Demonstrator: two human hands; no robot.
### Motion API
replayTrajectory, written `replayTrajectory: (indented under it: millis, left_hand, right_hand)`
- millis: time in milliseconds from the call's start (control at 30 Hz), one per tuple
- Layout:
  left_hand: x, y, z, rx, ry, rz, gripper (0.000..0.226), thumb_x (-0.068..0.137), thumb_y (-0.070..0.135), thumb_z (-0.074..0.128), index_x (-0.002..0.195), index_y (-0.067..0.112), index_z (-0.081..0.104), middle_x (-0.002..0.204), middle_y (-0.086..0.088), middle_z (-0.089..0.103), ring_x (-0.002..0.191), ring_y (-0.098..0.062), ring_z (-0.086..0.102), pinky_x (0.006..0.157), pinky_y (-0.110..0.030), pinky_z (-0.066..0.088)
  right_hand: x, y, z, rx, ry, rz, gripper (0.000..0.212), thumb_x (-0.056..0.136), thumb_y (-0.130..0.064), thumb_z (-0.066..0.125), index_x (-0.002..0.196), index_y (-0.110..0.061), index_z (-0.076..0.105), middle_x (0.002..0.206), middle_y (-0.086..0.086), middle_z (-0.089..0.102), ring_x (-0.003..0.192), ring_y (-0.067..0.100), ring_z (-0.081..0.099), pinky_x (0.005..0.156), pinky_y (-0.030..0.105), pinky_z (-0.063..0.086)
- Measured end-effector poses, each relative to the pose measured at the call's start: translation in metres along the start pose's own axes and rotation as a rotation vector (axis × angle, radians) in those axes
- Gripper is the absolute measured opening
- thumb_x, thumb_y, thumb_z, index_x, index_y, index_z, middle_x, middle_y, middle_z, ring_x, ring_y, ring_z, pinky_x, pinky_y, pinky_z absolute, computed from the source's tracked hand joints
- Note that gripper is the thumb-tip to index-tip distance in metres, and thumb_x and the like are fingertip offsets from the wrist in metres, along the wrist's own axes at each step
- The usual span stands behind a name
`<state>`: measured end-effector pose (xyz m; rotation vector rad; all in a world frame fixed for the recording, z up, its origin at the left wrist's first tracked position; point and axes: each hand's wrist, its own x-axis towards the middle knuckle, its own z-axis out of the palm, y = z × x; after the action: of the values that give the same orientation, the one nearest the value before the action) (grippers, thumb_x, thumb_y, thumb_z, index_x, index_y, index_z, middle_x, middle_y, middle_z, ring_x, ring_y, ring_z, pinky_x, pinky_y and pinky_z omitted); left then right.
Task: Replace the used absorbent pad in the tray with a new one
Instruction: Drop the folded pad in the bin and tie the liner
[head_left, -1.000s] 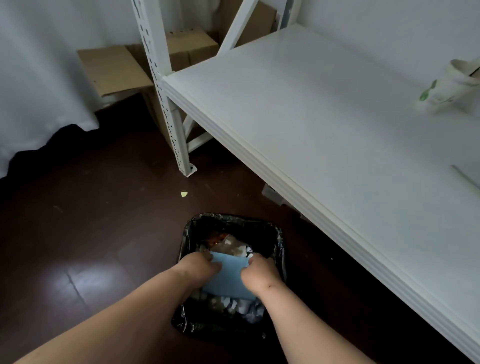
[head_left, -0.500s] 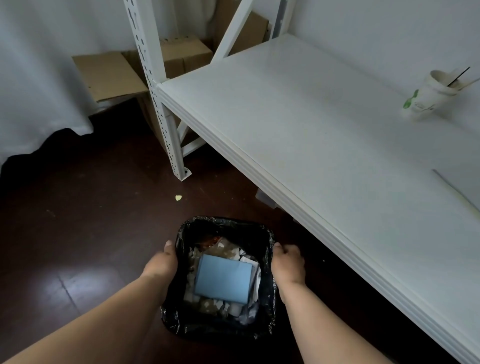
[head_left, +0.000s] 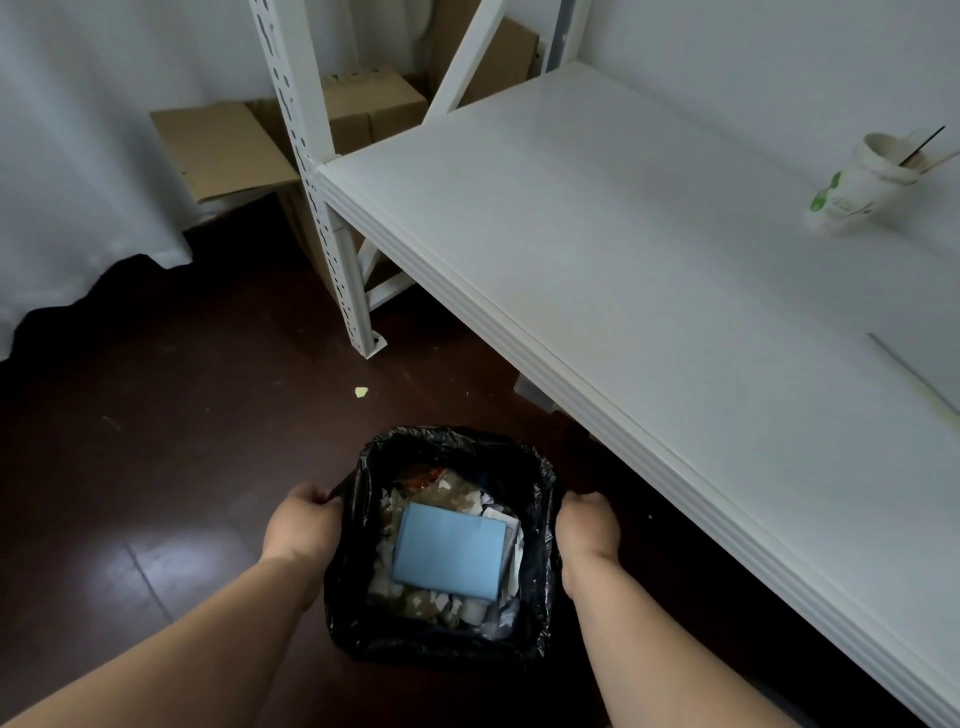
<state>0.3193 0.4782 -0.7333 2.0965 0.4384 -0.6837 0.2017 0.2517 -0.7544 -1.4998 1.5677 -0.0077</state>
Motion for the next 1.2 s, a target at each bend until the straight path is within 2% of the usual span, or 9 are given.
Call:
replayTrajectory:
  millis: [133,333,433,600,767,933,1000,1067,1200]
  left_hand:
    - [-0.011,-0.002,0.006,0.119,-0.013,0.17,0.018,0.09,0.015,0.052,0.073,0.013,0.046,0.067,-0.009,0.054,0.06,-0.025,0.049,0.056,-0.033,0.037]
    - [-0.005,0.004,0.003,0.098,-0.015,0.124,0.018,0.091,0.015,0.054,0.075,0.009,0.049,0.065,-0.01,0.053,0.059,-0.025,0.047,0.056,-0.032,0.033]
    - [-0.001,0.009,0.005,0.063,-0.024,0.1,0.018,0.09,0.015,0.057,0.075,0.01,0.049,0.068,-0.01,0.054,0.061,-0.025,0.049,0.056,-0.031,0.034]
    - [0.0,0.008,0.013,0.155,0.017,0.198,0.011,0.091,0.018,0.056,0.08,0.014,0.055,0.07,-0.007,0.059,0.062,-0.025,0.052,0.057,-0.031,0.037]
    - [-0.004,0.015,0.013,0.421,0.006,0.27,0.016,0.092,0.026,0.054,0.079,0.017,0.053,0.071,-0.001,0.057,0.07,-0.025,0.055,0.059,-0.031,0.035]
    - [-0.005,0.018,0.008,0.518,-0.008,0.286,0.011,0.09,0.028,0.057,0.083,0.018,0.057,0.081,-0.003,0.063,0.077,-0.025,0.056,0.065,-0.028,0.039]
    - [-0.004,0.017,0.004,0.47,-0.063,0.231,0.008,0.085,0.024,0.064,0.081,0.021,0.058,0.083,-0.003,0.064,0.079,-0.026,0.06,0.069,-0.03,0.046]
    - [-0.003,0.016,-0.003,0.24,-0.171,0.101,0.007,0.082,0.013,0.068,0.083,0.012,0.061,0.08,-0.008,0.066,0.078,-0.029,0.064,0.073,-0.036,0.053]
    - [-0.014,0.018,-0.017,-0.008,-0.301,-0.053,0.013,0.092,0.004,0.055,0.101,0.009,0.063,0.087,-0.011,0.066,0.074,-0.023,0.061,0.07,-0.033,0.051]
  right_hand:
    - [-0.018,0.004,-0.002,-0.066,0.075,-0.264,0.022,0.098,-0.018,0.045,0.102,-0.003,0.06,0.105,0.015,0.062,0.087,0.031,0.062,0.072,0.031,0.045]
    - [-0.018,-0.004,-0.009,-0.138,-0.022,-0.24,0.019,0.099,-0.019,0.045,0.108,-0.009,0.058,0.098,0.008,0.062,0.085,0.025,0.056,0.073,0.029,0.043]
    - [-0.011,-0.01,-0.012,-0.18,-0.046,-0.253,0.012,0.097,-0.019,0.048,0.1,-0.011,0.057,0.102,0.011,0.067,0.083,0.024,0.057,0.072,0.029,0.046]
    - [-0.016,-0.013,-0.008,-0.302,-0.056,-0.322,0.017,0.099,-0.022,0.043,0.106,-0.011,0.054,0.093,0.005,0.061,0.08,0.025,0.056,0.069,0.027,0.042]
    - [-0.029,-0.02,-0.003,-0.548,-0.065,-0.372,0.02,0.097,-0.02,0.042,0.112,-0.011,0.05,0.109,0.009,0.064,0.099,0.031,0.063,0.071,0.031,0.044]
    - [-0.026,-0.027,0.003,-0.519,-0.103,-0.241,0.032,0.089,-0.016,0.047,0.12,-0.007,0.05,0.119,0.011,0.062,0.106,0.033,0.062,0.073,0.031,0.045]
    - [-0.021,-0.022,0.001,-0.457,-0.087,-0.203,0.03,0.09,-0.015,0.046,0.116,-0.004,0.057,0.116,0.012,0.065,0.105,0.032,0.063,0.069,0.028,0.041]
    - [-0.014,-0.014,-0.004,-0.349,-0.042,-0.138,0.03,0.087,-0.015,0.046,0.106,-0.002,0.065,0.109,0.015,0.069,0.1,0.033,0.066,0.071,0.032,0.048]
    - [-0.015,-0.003,-0.012,-0.17,-0.024,-0.054,0.021,0.085,-0.011,0.047,0.09,-0.007,0.067,0.101,0.015,0.072,0.087,0.031,0.068,0.076,0.035,0.055]
